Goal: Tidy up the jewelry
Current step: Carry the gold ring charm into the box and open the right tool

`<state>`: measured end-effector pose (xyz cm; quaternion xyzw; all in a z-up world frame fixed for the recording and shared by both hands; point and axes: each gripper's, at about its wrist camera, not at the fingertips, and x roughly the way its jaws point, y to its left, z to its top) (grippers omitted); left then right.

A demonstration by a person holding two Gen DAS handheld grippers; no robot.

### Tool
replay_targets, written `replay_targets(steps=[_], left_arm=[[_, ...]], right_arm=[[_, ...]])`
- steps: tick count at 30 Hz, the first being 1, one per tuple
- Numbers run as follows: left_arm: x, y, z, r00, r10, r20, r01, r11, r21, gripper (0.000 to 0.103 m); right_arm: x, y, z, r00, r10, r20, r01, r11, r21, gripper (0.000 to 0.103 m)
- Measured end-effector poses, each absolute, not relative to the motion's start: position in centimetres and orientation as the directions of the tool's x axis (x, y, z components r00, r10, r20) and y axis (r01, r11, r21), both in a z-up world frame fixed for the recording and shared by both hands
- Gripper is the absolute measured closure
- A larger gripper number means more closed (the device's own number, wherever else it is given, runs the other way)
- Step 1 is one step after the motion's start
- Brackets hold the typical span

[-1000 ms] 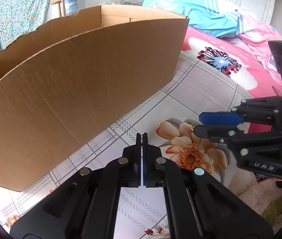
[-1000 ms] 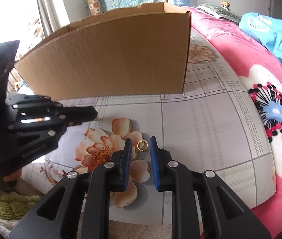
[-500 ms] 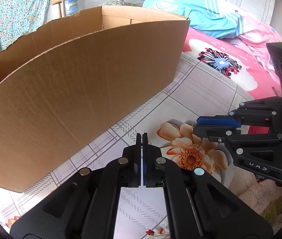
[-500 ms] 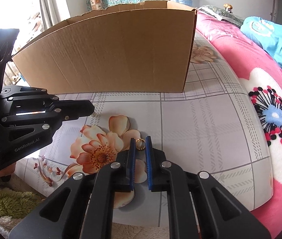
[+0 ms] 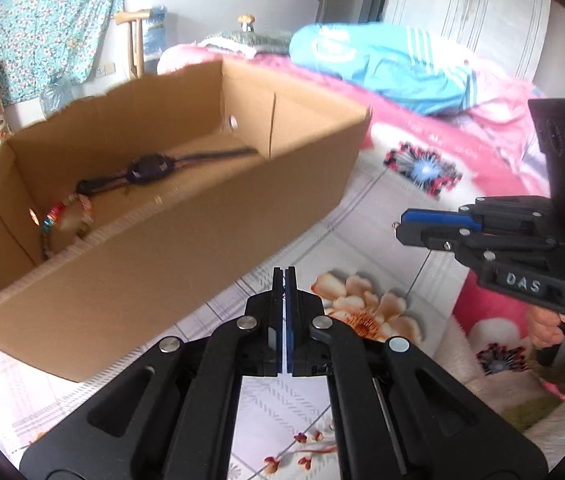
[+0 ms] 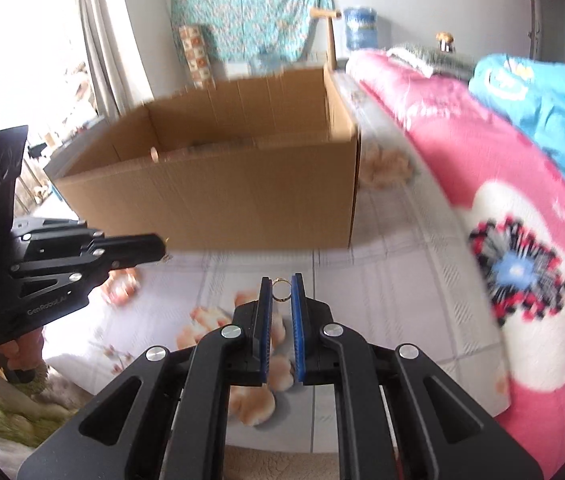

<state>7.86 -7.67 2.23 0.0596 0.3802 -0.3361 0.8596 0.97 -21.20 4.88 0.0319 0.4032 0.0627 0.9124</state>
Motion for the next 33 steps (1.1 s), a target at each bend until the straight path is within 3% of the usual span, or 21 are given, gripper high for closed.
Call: replay_targets(steps=[10, 15, 21, 33], left_arm=[[9.2, -3.9, 9.8, 0.625, -0.54, -0.564, 0.579, 0.805, -0.128, 0.103], [13.8, -3.1, 8.3, 0.627, -0.456, -0.632, 0.479, 0.865, -0.149, 0.103], [17.4, -3.0, 6.2, 0.603, -0.371, -0.707, 0.406, 0.905, -0.129, 0.103], [20.3, -2.8, 4.1, 0.548, -0.265, -0.793, 0.309, 0.945, -0.102, 0.103]], right_arm=[[4.6, -19.7, 10.0, 0.752, 0.262, -0.605, -0.209, 0.965, 0.159, 0.093], [9.3, -17.9, 8.6, 0.717, 0.272, -0.642, -0.191, 0.962, 0.194, 0.093], [12.8, -15.8, 7.8, 0.701, 0.142, -0.699, -0.111, 0.99, 0.09, 0.093], [14.4, -14.7, 6.1, 0.706, -0.049, -0.706, -0.004, 0.997, -0.073, 0.092]])
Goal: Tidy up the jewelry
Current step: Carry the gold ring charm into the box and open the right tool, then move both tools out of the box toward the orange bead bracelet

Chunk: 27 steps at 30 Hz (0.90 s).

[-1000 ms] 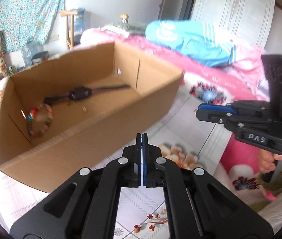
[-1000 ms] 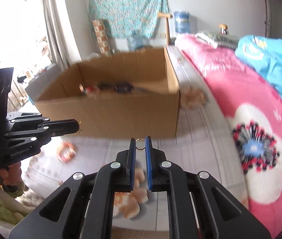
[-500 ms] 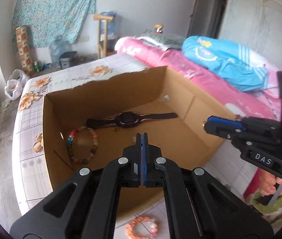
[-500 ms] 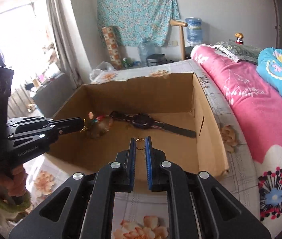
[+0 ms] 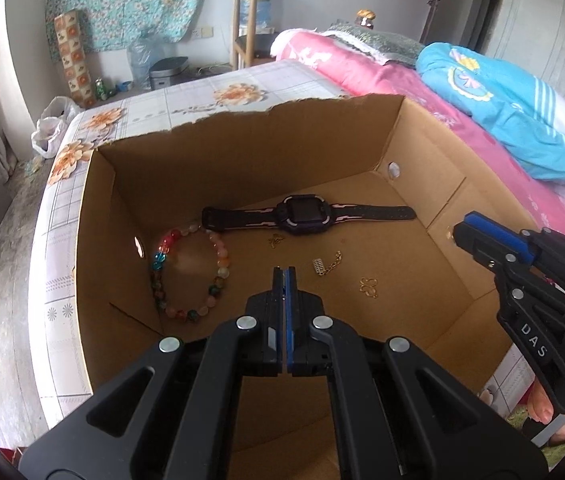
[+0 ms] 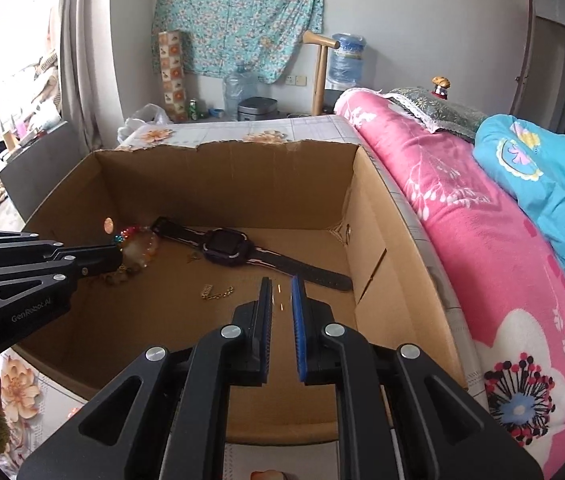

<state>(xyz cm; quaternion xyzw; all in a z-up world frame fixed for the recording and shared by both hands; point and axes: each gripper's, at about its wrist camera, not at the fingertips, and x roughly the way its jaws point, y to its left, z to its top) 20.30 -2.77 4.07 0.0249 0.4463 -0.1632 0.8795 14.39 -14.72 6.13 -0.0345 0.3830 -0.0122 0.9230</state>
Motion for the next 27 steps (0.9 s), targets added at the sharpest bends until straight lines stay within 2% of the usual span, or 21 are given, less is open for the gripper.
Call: replay_targets(steps=[3, 10, 19, 24, 27], left_arm=[[20.6, -3.1, 4.0, 0.554, -0.231, -0.8, 0.295, 0.953, -0.071, 0.103], [20.8, -3.6, 4.1, 0.555, -0.182, -0.812, 0.268, 0.963, -0.033, 0.102], [20.5, -3.3, 4.3, 0.568, -0.149, -0.809, 0.242, 0.97, -0.009, 0.087], [20.0, -3.1, 4.8, 0.581, -0.158, -0.799, 0.243, 0.97, -0.015, 0.085], [19.4, -3.0, 5.5, 0.598, -0.174, -0.782, 0.252, 0.967, -0.023, 0.08]], right_arm=[[14.3, -15.1, 5.9, 0.711, -0.054, -0.701, 0.002, 0.997, -0.075, 0.084], [13.7, -15.1, 6.3, 0.736, -0.004, -0.678, -0.027, 0.999, -0.036, 0.073], [13.0, -15.1, 7.3, 0.761, 0.019, -0.648, -0.032, 0.999, -0.008, 0.053], [12.7, -15.2, 7.7, 0.767, 0.021, -0.641, -0.028, 1.0, -0.001, 0.047], [12.3, -15.1, 8.1, 0.771, 0.025, -0.636, -0.029, 1.0, 0.004, 0.043]])
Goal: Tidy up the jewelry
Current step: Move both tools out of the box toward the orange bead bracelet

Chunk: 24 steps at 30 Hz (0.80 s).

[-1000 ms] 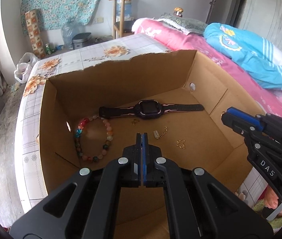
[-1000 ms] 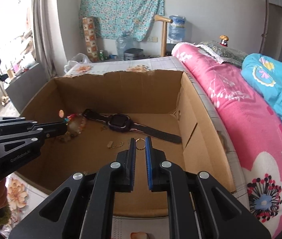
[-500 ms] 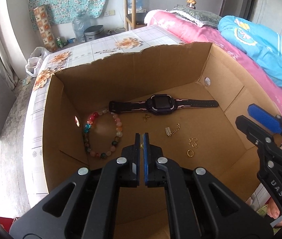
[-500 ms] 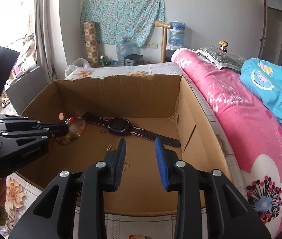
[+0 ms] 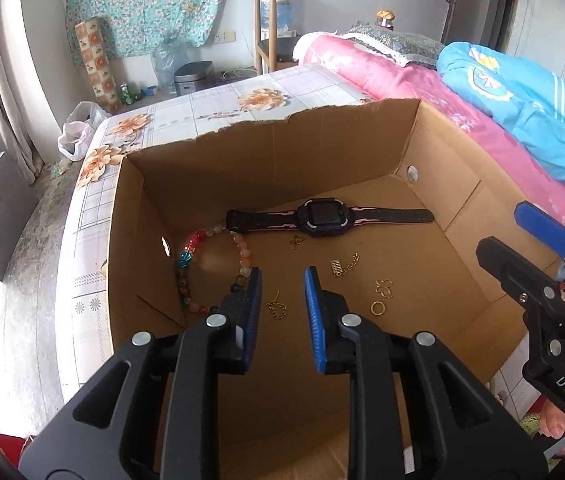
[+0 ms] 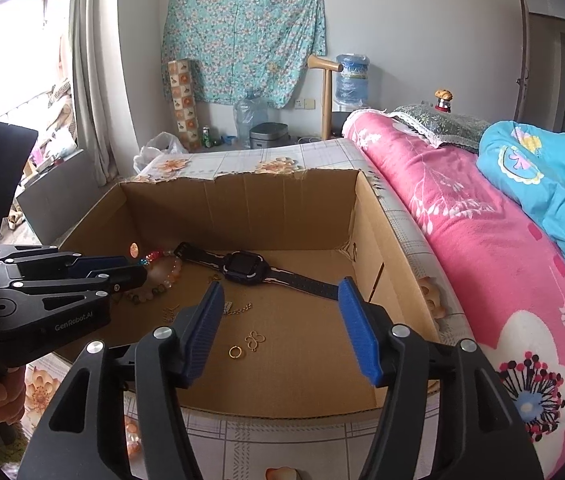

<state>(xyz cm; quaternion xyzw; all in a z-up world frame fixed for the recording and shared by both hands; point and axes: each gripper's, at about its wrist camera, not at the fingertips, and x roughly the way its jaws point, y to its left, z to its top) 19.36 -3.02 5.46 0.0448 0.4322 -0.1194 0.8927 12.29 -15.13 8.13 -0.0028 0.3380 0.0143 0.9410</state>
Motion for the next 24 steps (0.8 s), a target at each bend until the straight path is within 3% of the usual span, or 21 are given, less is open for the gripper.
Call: replay_targets(steps=[7, 10, 14, 24], left_arm=[[17.0, -2.4, 7.7, 0.64, -0.208, -0.739, 0.264, 0.964, -0.042, 0.073], [14.9, -1.8, 9.0, 0.68, -0.215, -0.701, 0.258, 0.965, -0.047, 0.063], [12.3, -0.2, 9.8, 0.695, -0.218, -0.685, 0.236, 0.969, -0.069, 0.057], [6.0, 8.0, 10.6, 0.764, -0.118, -0.634, 0.069, 0.992, -0.102, 0.044]], right_arm=[[9.9, -15.7, 9.4, 0.794, 0.074, -0.603, -0.057, 0.997, 0.048, 0.032], [8.4, -17.4, 10.0, 0.803, 0.07, -0.592, -0.024, 0.996, 0.086, 0.031], [6.7, -20.3, 11.0, 0.809, 0.11, -0.577, -0.009, 0.984, 0.176, 0.032], [4.6, -21.8, 12.2, 0.787, 0.142, -0.6, -0.002, 0.974, 0.227, 0.032]])
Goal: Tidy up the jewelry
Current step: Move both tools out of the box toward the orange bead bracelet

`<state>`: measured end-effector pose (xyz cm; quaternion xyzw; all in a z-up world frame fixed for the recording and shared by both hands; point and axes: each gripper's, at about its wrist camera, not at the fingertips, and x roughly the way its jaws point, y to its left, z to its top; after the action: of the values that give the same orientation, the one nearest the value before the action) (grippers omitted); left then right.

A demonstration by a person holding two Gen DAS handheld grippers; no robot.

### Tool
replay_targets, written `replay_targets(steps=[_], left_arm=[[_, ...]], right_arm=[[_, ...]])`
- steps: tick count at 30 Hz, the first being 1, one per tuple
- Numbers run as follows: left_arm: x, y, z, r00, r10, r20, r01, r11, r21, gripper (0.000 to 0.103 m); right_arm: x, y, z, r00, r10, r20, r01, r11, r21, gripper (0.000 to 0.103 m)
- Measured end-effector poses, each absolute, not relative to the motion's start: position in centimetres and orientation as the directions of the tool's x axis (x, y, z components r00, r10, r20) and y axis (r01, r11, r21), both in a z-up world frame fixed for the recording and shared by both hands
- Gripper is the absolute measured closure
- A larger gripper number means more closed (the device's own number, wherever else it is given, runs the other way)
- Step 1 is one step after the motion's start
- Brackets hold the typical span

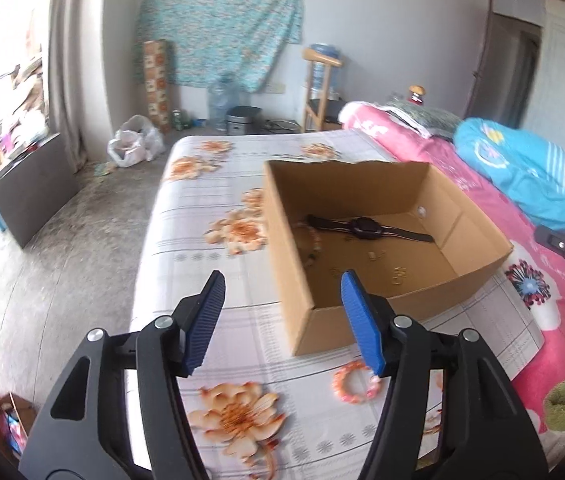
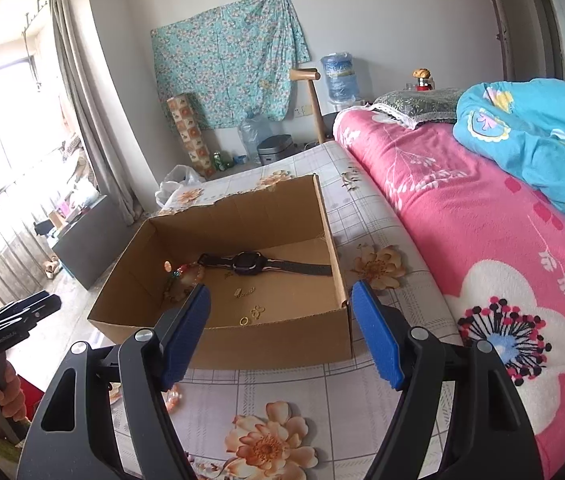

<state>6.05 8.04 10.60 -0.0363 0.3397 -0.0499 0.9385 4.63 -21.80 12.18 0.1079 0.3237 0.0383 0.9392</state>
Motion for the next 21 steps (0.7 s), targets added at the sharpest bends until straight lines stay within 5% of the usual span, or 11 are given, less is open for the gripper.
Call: replay_targets(steps=[21], left_arm=[[2.9, 14.0, 4.2, 0.683, -0.013, -0.731, -0.08, 0.993, -0.092, 0.019]], right_arm=[[1.1, -19.3, 9.6, 0.699, 0.025, -0.715, 0.071, 0.992, 0.104, 0.032]])
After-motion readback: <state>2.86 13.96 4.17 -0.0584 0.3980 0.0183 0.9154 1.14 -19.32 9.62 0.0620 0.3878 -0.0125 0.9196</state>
